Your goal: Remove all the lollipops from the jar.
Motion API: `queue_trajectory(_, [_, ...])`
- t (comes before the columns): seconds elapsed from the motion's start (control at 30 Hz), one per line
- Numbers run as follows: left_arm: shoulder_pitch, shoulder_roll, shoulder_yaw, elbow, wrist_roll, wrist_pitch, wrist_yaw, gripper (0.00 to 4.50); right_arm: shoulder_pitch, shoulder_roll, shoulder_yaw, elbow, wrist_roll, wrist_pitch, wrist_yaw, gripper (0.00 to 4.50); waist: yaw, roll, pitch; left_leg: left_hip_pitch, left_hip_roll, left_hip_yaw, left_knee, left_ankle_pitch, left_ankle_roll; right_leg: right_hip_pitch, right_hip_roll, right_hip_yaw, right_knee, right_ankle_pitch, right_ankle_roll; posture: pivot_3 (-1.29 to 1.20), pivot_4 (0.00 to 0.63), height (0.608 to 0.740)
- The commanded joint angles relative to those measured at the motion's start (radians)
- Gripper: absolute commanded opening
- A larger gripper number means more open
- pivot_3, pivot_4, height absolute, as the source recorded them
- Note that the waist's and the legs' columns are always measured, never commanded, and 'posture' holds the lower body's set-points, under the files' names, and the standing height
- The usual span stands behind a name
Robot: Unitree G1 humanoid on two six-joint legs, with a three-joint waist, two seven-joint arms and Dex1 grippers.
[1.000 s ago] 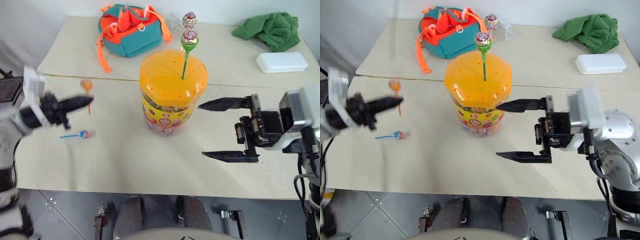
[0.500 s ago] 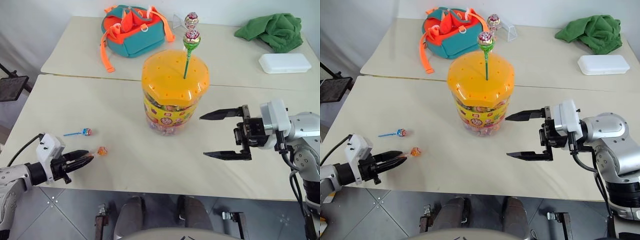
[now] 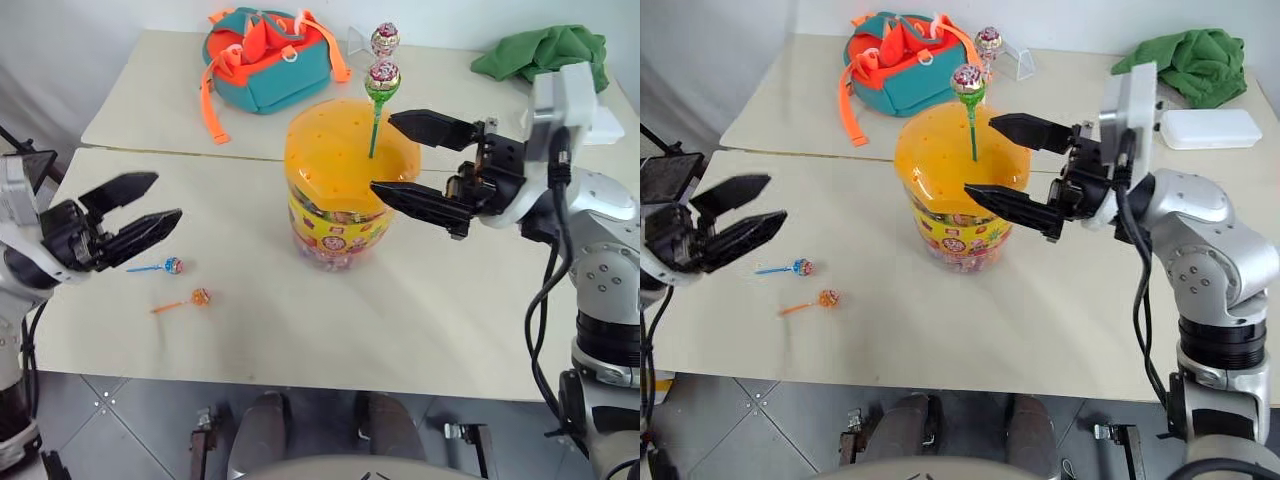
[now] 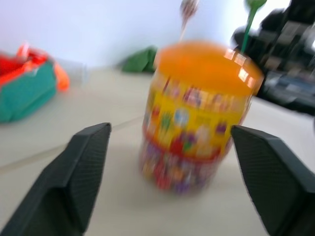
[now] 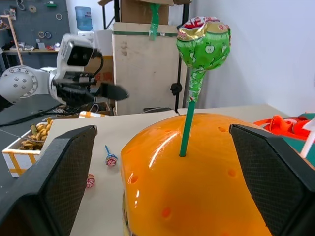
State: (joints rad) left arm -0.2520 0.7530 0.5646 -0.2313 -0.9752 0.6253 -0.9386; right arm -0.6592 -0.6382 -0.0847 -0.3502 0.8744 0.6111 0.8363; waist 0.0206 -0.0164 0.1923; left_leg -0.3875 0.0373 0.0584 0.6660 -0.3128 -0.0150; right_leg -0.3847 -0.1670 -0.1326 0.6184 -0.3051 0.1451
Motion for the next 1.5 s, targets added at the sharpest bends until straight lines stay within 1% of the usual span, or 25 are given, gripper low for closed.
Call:
queue_trajectory(0.03, [-0.057, -0.022, -0.034, -0.034, -0.082, 0.020, 0.000, 4.49, -0.031, 0.030, 0.016, -0.013, -0.033, -0.003, -0.040, 4.50, -0.001, 0.000, 0.000, 0.000, 0.000, 0.000, 0.000, 0.000, 0.000, 0.000, 0.000, 0.000, 0.000, 0.000, 0.000, 0.00, 0.150, 0.740])
queue_trajectory(0.07, [-0.070, -0.025, -0.047, -0.030, -0.079, 0.015, -0.009, 4.50, -0.035, 0.036, 0.018, -0.011, -0.041, -0.003, -0.045, 4.13, -0.002, 0.000, 0.000, 0.000, 0.000, 0.001, 0.000, 0.000, 0.000, -0.001, 0.000, 0.001, 0.001, 0.000, 0.000, 0.00, 0.150, 0.740])
queue_trajectory(0.1, [-0.083, -0.027, -0.057, -0.023, -0.074, 0.009, -0.014, 4.50, -0.037, 0.040, 0.019, -0.009, -0.047, -0.005, -0.046, 3.93, -0.005, 0.000, 0.000, 0.000, 0.000, 0.002, 0.000, 0.000, 0.000, -0.002, 0.000, 0.002, 0.001, 0.000, 0.000, 0.00, 0.150, 0.740])
queue_trajectory(0.17, [-0.102, -0.038, -0.063, -0.007, -0.061, -0.018, -0.015, 4.50, -0.040, 0.043, 0.019, -0.008, -0.056, -0.007, -0.046, 3.31, -0.007, 0.000, 0.000, -0.001, 0.000, 0.004, 0.000, 0.000, 0.000, -0.004, 0.000, 0.003, 0.002, 0.000, 0.000, 0.00, 0.150, 0.740])
queue_trajectory(0.3, [-0.130, -0.053, -0.081, 0.013, -0.074, -0.025, -0.037, 4.50, -0.052, 0.058, 0.015, -0.008, -0.063, -0.004, -0.058, 1.87, -0.014, 0.000, 0.000, -0.002, 0.000, 0.005, 0.000, 0.000, 0.000, -0.006, 0.000, 0.004, 0.003, 0.000, 0.000, 0.00, 0.150, 0.740])
queue_trajectory(0.33, [-0.137, -0.061, -0.084, 0.015, -0.074, -0.033, -0.039, 4.50, -0.054, 0.063, 0.014, -0.009, -0.064, -0.005, -0.064, 1.60, -0.018, 0.000, 0.000, -0.002, 0.000, 0.005, 0.000, 0.000, 0.000, -0.006, 0.000, 0.005, 0.003, 0.000, 0.000, 0.00, 0.150, 0.740])
queue_trajectory(0.37, [-0.142, -0.070, -0.084, 0.017, -0.079, -0.036, -0.038, 4.50, -0.056, 0.068, 0.012, -0.010, -0.063, -0.006, -0.068, 1.19, -0.020, 0.000, 0.000, -0.002, 0.000, 0.005, 0.000, 0.000, 0.000, -0.006, 0.000, 0.005, 0.003, 0.000, 0.000, 0.00, 0.150, 0.740])
queue_trajectory(0.47, [-0.146, -0.080, -0.093, 0.022, -0.065, -0.048, -0.049, 4.50, -0.068, 0.090, 0.003, -0.011, -0.056, -0.014, -0.078, 0.17, -0.022, 0.000, 0.000, -0.002, 0.000, 0.005, 0.000, 0.000, 0.000, -0.006, 0.000, 0.005, 0.003, 0.000, 0.000, 0.00, 0.150, 0.740])
queue_trajectory(0.5, [-0.148, -0.083, -0.095, 0.026, -0.063, -0.054, -0.053, 4.50, -0.071, 0.098, -0.003, -0.011, -0.051, -0.018, -0.080, 0.04, -0.022, 0.000, 0.000, -0.002, 0.000, 0.005, 0.000, 0.000, 0.000, -0.007, 0.000, 0.005, 0.003, 0.000, 0.000, 0.00, 0.150, 0.740])
queue_trajectory(0.63, [-0.153, -0.089, -0.098, 0.041, -0.065, -0.070, -0.067, 4.50, -0.072, 0.135, -0.044, -0.013, -0.021, -0.055, -0.075, 0.04, -0.022, 0.000, 0.000, -0.002, 0.000, 0.006, 0.000, 0.000, 0.000, -0.007, 0.000, 0.005, 0.003, 0.000, 0.000, 0.00, 0.150, 0.740])
queue_trajectory(0.7, [-0.142, -0.082, -0.117, 0.050, -0.032, -0.095, -0.102, 4.50, -0.064, 0.143, -0.104, -0.019, 0.035, -0.082, -0.041, 0.04, -0.021, 0.000, 0.000, -0.002, 0.000, 0.006, 0.000, 0.000, 0.000, -0.007, 0.000, 0.005, 0.003, 0.000, 0.000, 0.00, 0.150, 0.740])
queue_trajectory(0.73, [-0.142, -0.081, -0.128, 0.053, -0.017, -0.109, -0.123, 4.50, -0.058, 0.124, -0.150, -0.012, 0.076, -0.055, -0.059, 0.04, -0.020, 0.000, 0.000, -0.002, 0.000, 0.006, 0.000, 0.000, 0.000, -0.007, 0.000, 0.005, 0.003, 0.000, 0.000, 0.00, 0.150, 0.740])
queue_trajectory(0.8, [-0.146, -0.080, -0.150, 0.055, 0.012, -0.139, -0.157, 4.50, -0.042, 0.062, -0.210, 0.004, 0.094, -0.019, -0.071, 0.04, -0.015, 0.000, 0.000, -0.003, 0.000, 0.006, 0.000, 0.000, 0.000, -0.007, 0.000, 0.005, 0.003, 0.000, 0.000, 0.00, 0.150, 0.740])
queue_trajectory(0.83, [-0.136, -0.068, -0.184, 0.062, 0.078, -0.200, -0.202, 4.50, 0.003, -0.061, -0.234, 0.047, 0.050, 0.023, -0.012, 0.04, -0.012, 0.000, 0.000, -0.003, 0.000, 0.006, 0.000, 0.000, 0.000, -0.007, 0.000, 0.005, 0.003, 0.000, 0.000, 0.00, 0.150, 0.740])
queue_trajectory(0.9, [-0.114, -0.054, -0.236, 0.077, 0.170, -0.297, -0.290, 4.50, 0.099, -0.260, -0.256, 0.127, -0.054, 0.037, 0.099, 0.04, 0.004, -0.001, 0.000, -0.003, -0.001, 0.006, 0.000, 0.000, 0.001, -0.007, 0.000, 0.005, 0.002, 0.000, 0.000, 0.00, 0.150, 0.740])
queue_trajectory(0.97, [-0.096, -0.044, -0.269, 0.087, 0.211, -0.338, -0.342, 4.50, 0.234, -0.440, -0.235, 0.219, -0.210, -0.063, 0.218, 0.04, 0.010, -0.001, 0.000, -0.003, -0.001, 0.007, 0.000, -0.001, 0.002, -0.007, 0.000, 0.005, 0.000, 0.000, 0.000, 0.00, 0.150, 0.740])
queue_trajectory(1.03, [-0.087, -0.038, -0.294, 0.092, 0.240, -0.371, -0.377, 4.50, 0.340, -0.545, -0.214, 0.298, -0.319, -0.152, 0.293, 0.04, 0.006, -0.001, 0.000, -0.004, -0.001, 0.009, -0.001, -0.001, 0.002, -0.007, 0.000, 0.006, -0.002, 0.000, 0.000, 0.00, 0.150, 0.740])
queue_trajectory(1.07, [-0.083, -0.040, -0.306, 0.098, 0.260, -0.400, -0.397, 4.50, 0.406, -0.569, -0.202, 0.324, -0.361, -0.198, 0.328, 0.04, 0.005, -0.001, 0.000, -0.004, -0.001, 0.011, -0.001, -0.001, 0.002, -0.007, 0.000, 0.007, -0.002, 0.000, 0.000, 0.00, 0.150, 0.740])
queue_trajectory(1.13, [-0.083, -0.046, -0.314, 0.107, 0.272, -0.419, -0.403, 4.50, 0.491, -0.578, -0.176, 0.357, -0.423, -0.268, 0.366, 0.04, -0.006, -0.001, 0.000, -0.002, 0.000, 0.013, -0.001, -0.001, 0.002, -0.007, 0.000, 0.007, -0.001, 0.000, 0.000, 0.00, 0.150, 0.740])
queue_trajectory(1.2, [-0.087, -0.053, -0.317, 0.113, 0.276, -0.429, -0.400, 4.50, 0.526, -0.563, -0.146, 0.399, -0.479, -0.329, 0.376, 0.04, -0.017, -0.001, 0.000, -0.001, 0.001, 0.015, 0.000, -0.001, 0.002, -0.007, 0.000, 0.007, 0.000, 0.000, 0.000, 0.00, 0.150, 0.740])
queue_trajectory(1.3, [-0.082, -0.053, -0.318, 0.112, 0.279, -0.436, -0.394, 4.50, 0.529, -0.522, -0.096, 0.495, -0.549, -0.413, 0.373, 0.04, -0.024, -0.001, 0.000, 0.000, 0.002, 0.016, 0.001, -0.001, 0.002, -0.007, 0.000, 0.009, 0.000, 0.000, 0.000, 0.00, 0.150, 0.740])
queue_trajectory(1.4, [-0.075, -0.053, -0.313, 0.098, 0.271, -0.429, -0.383, 4.50, 0.516, -0.509, -0.084, 0.522, -0.543, -0.396, 0.403, 0.04, -0.021, -0.001, 0.000, 0.000, 0.002, 0.016, 0.001, -0.001, 0.002, -0.007, 0.000, 0.009, 0.001, 0.000, 0.000, 0.00, 0.150, 0.740])
queue_trajectory(1.43, [-0.073, -0.053, -0.309, 0.093, 0.265, -0.425, -0.378, 4.50, 0.510, -0.503, -0.088, 0.525, -0.533, -0.395, 0.414, 0.48, -0.021, 0.000, 0.000, 0.000, 0.002, 0.016, 0.001, -0.001, 0.002, -0.007, 0.000, 0.009, 0.001, 0.000, 0.000, 0.00, 0.150, 0.740])
queue_trajectory(1.47, [-0.071, -0.053, -0.305, 0.088, 0.262, -0.423, -0.372, 4.50, 0.502, -0.497, -0.093, 0.529, -0.529, -0.398, 0.415, 0.65, -0.020, -0.001, 0.000, 0.000, 0.002, 0.016, 0.001, -0.001, 0.002, -0.007, 0.000, 0.009, 0.001, 0.000, 0.000, 0.00, 0.150, 0.740])
queue_trajectory(1.5, [-0.068, -0.052, -0.298, 0.083, 0.254, -0.415, -0.364, 4.50, 0.490, -0.490, -0.102, 0.530, -0.521, -0.398, 0.417, 1.02, -0.020, -0.001, 0.000, 0.000, 0.002, 0.016, 0.001, -0.001, 0.002, -0.007, 0.000, 0.009, 0.001, 0.000, 0.000, 0.00, 0.150, 0.740])
